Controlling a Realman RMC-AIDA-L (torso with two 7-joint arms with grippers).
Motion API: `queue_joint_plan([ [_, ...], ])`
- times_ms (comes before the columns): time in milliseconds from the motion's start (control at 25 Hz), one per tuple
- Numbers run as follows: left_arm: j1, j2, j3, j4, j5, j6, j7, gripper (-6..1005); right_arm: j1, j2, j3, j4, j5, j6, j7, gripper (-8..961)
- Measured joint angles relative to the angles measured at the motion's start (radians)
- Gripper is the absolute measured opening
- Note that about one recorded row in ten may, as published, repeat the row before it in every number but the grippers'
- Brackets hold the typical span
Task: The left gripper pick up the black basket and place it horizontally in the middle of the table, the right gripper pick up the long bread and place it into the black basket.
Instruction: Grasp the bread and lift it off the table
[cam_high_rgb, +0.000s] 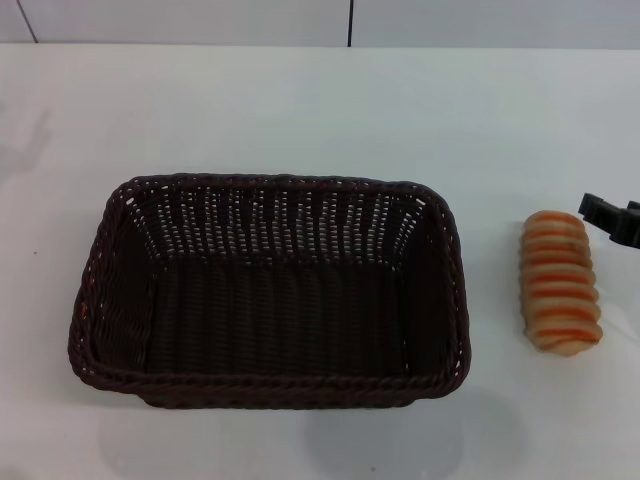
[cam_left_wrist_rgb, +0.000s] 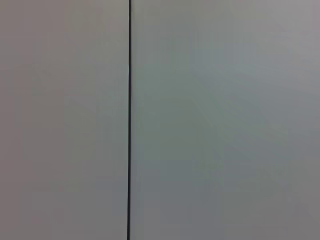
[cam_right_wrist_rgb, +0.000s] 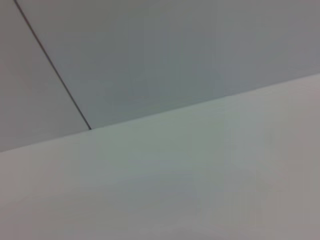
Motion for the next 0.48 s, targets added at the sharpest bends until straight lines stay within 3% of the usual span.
queue_joint_plan([
  [480,-0.005,0.000,0.000,-0.002,-0.024,-0.026,0.000,602,0.102,0.000,0.005,-0.135,0.000,0.009,0.007,529],
])
